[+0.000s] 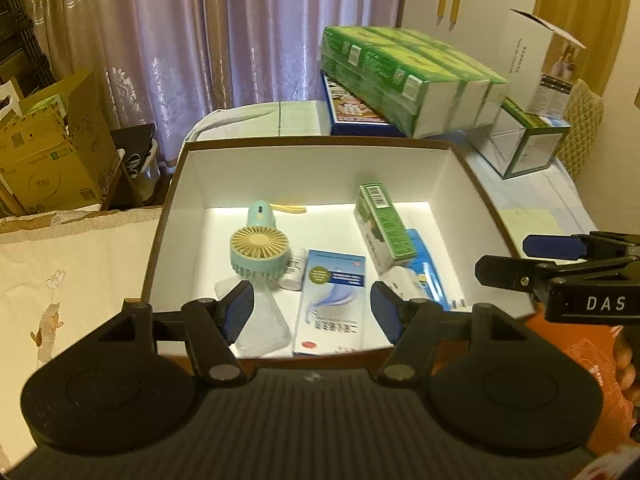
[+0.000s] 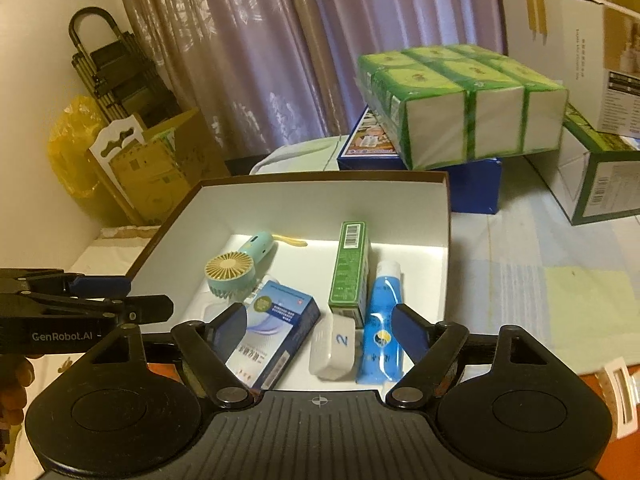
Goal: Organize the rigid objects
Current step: 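Withdraw both open tools from the box back over the table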
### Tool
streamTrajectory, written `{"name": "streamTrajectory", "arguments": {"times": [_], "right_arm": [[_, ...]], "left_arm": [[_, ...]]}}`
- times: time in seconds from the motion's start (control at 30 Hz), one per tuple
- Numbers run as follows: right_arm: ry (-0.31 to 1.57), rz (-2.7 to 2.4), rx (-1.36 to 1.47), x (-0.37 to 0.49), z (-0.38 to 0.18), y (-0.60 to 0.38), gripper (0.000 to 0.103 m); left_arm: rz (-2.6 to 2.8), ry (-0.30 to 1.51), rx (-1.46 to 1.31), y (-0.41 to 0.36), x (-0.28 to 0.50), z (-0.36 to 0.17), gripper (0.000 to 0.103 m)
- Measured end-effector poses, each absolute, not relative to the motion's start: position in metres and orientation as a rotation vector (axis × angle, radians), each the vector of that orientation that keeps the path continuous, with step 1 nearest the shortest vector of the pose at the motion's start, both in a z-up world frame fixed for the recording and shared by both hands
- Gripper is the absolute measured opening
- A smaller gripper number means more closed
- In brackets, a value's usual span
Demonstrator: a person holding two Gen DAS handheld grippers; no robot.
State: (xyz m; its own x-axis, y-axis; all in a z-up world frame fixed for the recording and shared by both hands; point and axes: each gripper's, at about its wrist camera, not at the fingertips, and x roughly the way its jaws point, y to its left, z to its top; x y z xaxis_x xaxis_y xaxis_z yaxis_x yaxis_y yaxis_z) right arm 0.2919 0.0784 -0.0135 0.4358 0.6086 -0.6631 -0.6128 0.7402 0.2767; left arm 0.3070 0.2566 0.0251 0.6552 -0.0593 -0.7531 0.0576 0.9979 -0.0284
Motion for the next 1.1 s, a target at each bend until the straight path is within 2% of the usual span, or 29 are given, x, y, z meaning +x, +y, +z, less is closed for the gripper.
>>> {"name": "streamTrajectory", "arguments": {"times": [0.57,1.1], "right_arm": [[0.818,0.744,0.022,0.243,-0.007,0.014,0.078],[0.856,0.710,-0.005,0.211,-0.018,-0.052,0.078]], "left_arm": [[-0.134,0.881,-0.037,0.203,0.236,0.017,0.061],[-0.182,0.936,-0.034,0.143,0.202,0.003,0.061]]}}
